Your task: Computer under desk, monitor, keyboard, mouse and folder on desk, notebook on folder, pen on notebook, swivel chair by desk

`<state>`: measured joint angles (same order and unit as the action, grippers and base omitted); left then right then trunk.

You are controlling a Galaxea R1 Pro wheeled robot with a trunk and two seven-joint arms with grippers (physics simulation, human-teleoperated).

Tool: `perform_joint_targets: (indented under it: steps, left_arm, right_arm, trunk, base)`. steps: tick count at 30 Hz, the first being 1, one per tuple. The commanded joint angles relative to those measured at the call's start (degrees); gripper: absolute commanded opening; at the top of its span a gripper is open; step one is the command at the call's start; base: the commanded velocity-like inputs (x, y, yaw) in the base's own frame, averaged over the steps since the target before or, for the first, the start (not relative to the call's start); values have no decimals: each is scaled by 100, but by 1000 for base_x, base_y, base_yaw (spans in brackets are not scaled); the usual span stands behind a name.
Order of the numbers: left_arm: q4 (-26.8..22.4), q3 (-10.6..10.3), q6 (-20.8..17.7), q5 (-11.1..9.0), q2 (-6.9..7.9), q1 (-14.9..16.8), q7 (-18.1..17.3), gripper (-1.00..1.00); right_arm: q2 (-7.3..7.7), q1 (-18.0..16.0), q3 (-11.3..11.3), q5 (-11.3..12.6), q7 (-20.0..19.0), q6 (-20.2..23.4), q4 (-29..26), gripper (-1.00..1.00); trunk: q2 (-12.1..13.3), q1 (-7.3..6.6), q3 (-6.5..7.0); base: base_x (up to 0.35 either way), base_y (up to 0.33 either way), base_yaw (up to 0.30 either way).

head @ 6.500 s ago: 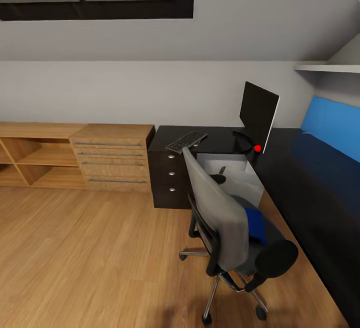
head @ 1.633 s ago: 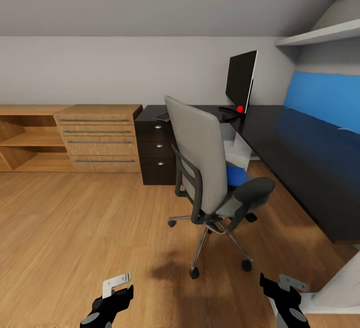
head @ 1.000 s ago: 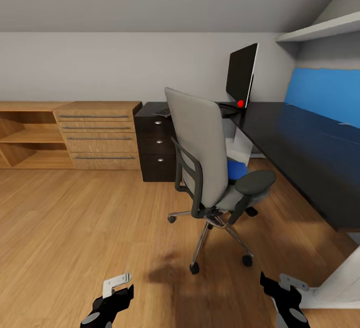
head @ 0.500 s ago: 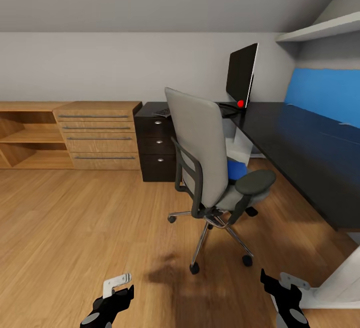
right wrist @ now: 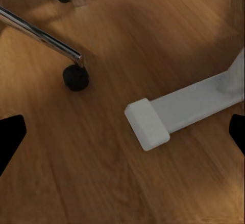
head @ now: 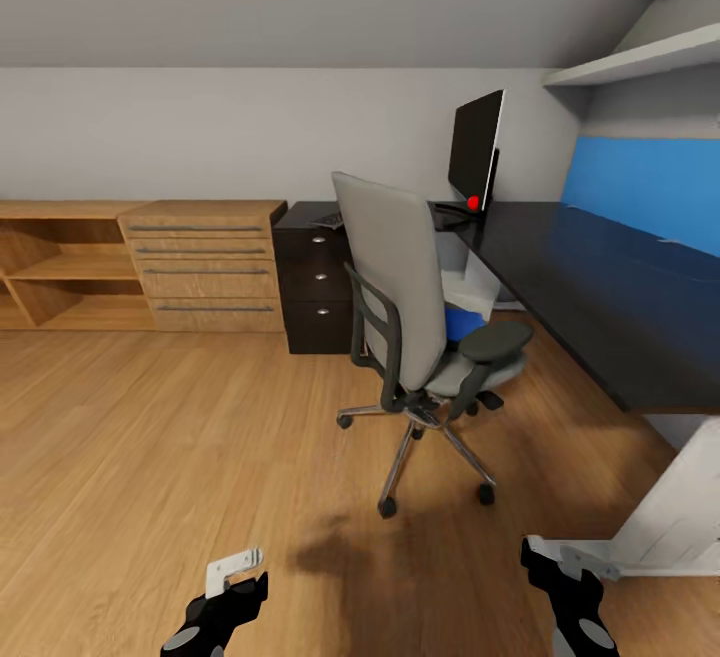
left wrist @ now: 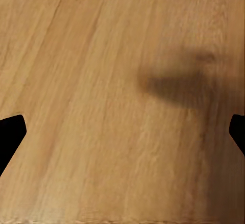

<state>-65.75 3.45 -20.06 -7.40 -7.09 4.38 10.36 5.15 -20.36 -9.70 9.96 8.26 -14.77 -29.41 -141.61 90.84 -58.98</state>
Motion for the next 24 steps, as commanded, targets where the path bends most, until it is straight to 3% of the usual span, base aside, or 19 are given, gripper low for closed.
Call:
perform_joint_targets:
  steps: [1,12,24]
  left_arm:
    - [-8,4,-24,-60,-3,2,28,100]
    - [-8,4,-24,-62,-3,2,28,100]
    - [-17,-2,-24,-76,-3,2,21,100]
  right_arm:
    - [2,-3,12,59,1,-26,2,100]
    - [-1,-3,12,59,1,-27,3,100]
    - [-2,-3,14,55,1,-33,-2,100]
  trunk:
    - [-2,-5,-5]
    - [-2,-5,-5]
    - [-2,-5,-5]
  base:
    - [-321,0,0]
    - [-273,0,0]
    - [-39,0,0]
